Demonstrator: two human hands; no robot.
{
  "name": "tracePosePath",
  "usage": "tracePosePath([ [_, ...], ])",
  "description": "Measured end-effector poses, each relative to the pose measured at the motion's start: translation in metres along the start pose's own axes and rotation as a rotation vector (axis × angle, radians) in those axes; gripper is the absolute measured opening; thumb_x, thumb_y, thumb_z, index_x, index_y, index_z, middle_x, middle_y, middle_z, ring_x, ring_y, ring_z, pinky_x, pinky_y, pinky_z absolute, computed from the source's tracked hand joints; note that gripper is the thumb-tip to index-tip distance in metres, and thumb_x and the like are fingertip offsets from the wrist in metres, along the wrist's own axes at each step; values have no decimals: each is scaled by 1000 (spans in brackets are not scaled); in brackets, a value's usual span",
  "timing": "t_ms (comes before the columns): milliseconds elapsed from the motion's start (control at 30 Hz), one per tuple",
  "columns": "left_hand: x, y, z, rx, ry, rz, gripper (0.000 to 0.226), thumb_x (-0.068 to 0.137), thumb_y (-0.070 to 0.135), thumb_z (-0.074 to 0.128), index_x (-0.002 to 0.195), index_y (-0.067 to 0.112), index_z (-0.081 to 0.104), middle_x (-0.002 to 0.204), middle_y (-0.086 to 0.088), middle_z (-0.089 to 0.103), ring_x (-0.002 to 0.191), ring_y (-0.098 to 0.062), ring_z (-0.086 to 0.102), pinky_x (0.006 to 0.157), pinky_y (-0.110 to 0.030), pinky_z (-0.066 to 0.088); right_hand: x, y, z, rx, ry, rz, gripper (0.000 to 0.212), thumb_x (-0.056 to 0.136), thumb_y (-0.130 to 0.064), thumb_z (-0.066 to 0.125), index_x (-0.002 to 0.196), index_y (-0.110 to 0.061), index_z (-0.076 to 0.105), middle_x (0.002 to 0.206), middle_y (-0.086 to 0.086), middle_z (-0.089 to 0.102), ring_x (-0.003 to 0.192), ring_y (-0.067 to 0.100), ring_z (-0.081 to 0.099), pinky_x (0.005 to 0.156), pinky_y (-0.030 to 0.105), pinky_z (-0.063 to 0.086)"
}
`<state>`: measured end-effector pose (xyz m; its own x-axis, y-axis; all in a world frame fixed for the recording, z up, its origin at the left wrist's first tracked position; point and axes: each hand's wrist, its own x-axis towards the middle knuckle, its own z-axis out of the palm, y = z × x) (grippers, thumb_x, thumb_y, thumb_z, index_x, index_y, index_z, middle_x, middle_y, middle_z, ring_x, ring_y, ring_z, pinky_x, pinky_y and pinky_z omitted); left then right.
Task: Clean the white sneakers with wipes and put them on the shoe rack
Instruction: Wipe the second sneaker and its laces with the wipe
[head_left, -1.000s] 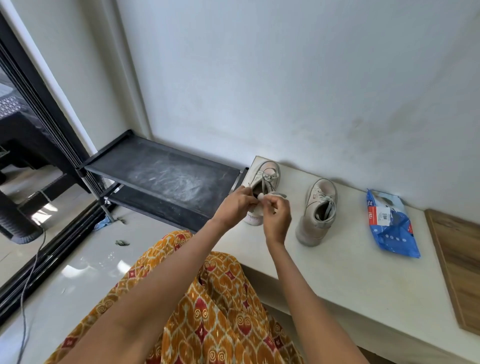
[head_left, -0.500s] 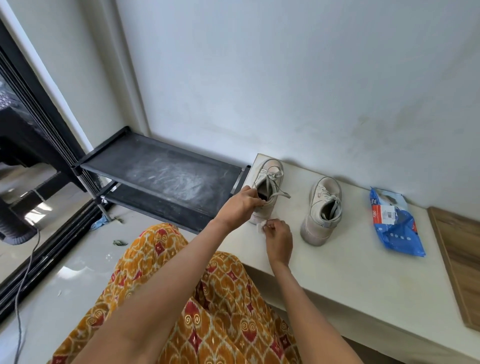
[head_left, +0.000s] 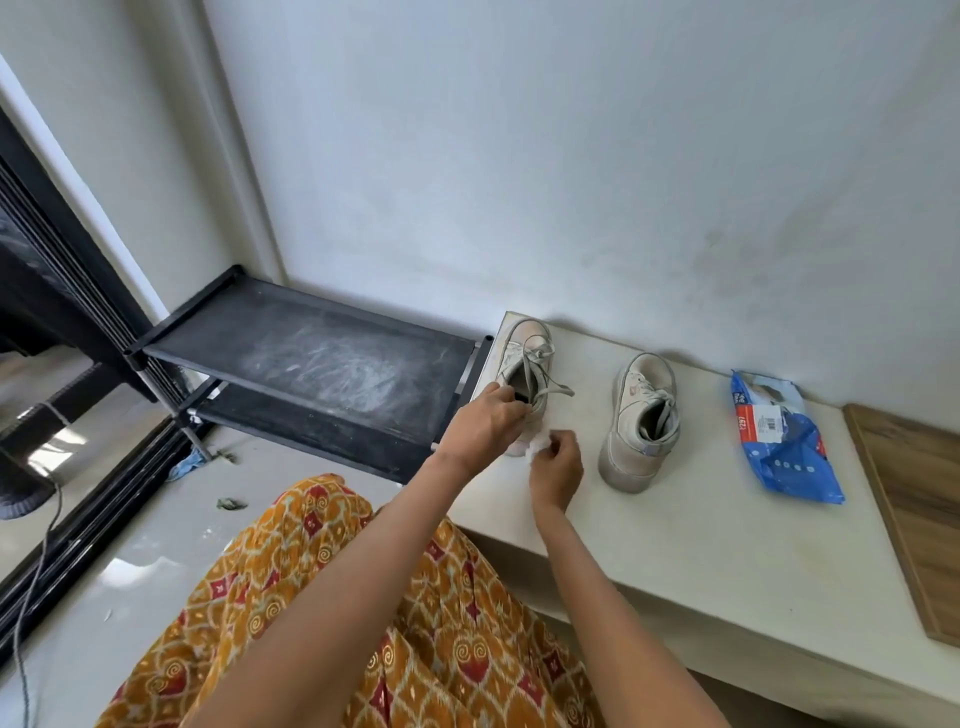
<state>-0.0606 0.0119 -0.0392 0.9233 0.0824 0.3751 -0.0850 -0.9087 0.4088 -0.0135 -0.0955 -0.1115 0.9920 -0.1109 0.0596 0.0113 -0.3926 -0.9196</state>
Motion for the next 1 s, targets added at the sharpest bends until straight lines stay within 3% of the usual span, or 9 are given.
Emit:
tracePosePath([
  [100,8,9,3,86,-25,-8,8,87,19,64,87,12,69,81,-4,55,83,-23,53,49,-31,48,13,-24,-6,128,126,15,9,87,-1,55,94,-2,62,96,14,68,86,25,60,71,25,40],
  [167,11,9,6,81,-30,-47,7,83,16,68,79,10,68,79,-4,55,81,-24,54,48,-36,50,10,-34,-3,130,83,-50,10,88,-3,57,96,-2,63,96,10,67,83,21,57,69,21,37],
  [333,9,10,2,22,-40,-106,15,88,11,59,85,1,70,91,-10,59,90,-28,51,60,-41,51,17,-9,-2,-116,-75,22,15,89,-4,51,97,-2,64,100,20,67,91,36,60,66,29,34],
  [433,4,4,-4,-45,-57,-106,14,87,3,55,85,3,69,89,-11,56,89,-28,49,65,-40,47,26,-18,-11,-60,32,1,13,87,-4,53,94,-1,63,98,20,68,90,37,61,67,32,37],
  [533,-1,-8,-12,-84,-141,-76,8,87,3,56,87,4,64,92,-10,53,91,-25,48,74,-35,44,12,-41,-12,177,116,-94,12,89,-8,56,96,-2,64,95,8,68,86,23,62,70,24,42],
  [667,-1,-12,-16,-58,-195,-38,5,87,4,58,90,4,62,94,-10,52,91,-22,47,74,-35,46,-5,-38,-3,113,61,-341,9,86,2,57,93,0,62,96,14,66,89,21,59,77,20,42],
  [800,-3,-8,-17,-43,-183,-42,6,89,6,57,90,5,62,94,-9,52,90,-20,47,74,-37,47,5,-8,-10,-2,19,-71,14,86,6,50,97,6,58,102,24,59,95,36,56,73,28,37],
  [867,-9,-9,-15,-37,-137,-38,8,89,10,57,92,6,63,94,-8,54,88,-21,50,73,-38,49,12,5,-16,-100,-90,-50,13,84,5,52,95,3,59,99,22,62,93,36,58,71,29,38],
  [1000,-7,4,-8,56,-69,-56,38,84,41,63,110,13,56,97,-3,62,84,-20,55,59,-34,49,10,-12,-17,52,30,-81,18,80,7,56,95,-1,63,94,17,67,87,33,62,71,31,46],
])
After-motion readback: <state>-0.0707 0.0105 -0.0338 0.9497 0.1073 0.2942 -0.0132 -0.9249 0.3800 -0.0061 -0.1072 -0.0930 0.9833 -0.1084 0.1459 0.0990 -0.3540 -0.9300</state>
